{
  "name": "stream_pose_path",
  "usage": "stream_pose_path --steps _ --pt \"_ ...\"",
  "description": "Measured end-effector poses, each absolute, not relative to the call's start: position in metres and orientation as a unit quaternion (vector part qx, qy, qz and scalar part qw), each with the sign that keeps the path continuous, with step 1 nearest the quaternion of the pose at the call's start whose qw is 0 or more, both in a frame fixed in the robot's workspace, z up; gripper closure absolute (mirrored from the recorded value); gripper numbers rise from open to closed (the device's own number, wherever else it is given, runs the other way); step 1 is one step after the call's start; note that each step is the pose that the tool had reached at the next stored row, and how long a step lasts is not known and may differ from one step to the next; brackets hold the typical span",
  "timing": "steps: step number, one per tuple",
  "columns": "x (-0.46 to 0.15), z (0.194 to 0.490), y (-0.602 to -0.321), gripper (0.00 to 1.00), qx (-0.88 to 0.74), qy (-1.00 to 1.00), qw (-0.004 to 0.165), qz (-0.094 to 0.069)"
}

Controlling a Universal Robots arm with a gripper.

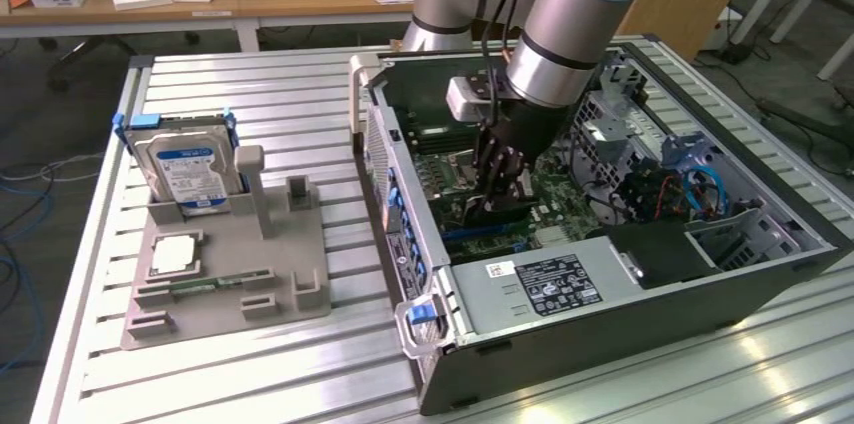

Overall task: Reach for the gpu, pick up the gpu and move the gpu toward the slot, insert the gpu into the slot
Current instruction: 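Insert the gpu into the slot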

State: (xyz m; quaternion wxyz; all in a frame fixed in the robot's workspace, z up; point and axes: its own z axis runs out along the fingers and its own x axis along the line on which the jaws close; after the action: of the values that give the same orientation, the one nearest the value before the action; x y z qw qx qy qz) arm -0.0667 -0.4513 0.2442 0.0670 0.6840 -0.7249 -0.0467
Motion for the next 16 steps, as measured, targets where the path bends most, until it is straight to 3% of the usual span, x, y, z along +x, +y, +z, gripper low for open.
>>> stream_pose_path --steps 16 --pt "-0.0656 0.2441 -0.4509 0.73 0.684 -0.725 0.067 -0.047"
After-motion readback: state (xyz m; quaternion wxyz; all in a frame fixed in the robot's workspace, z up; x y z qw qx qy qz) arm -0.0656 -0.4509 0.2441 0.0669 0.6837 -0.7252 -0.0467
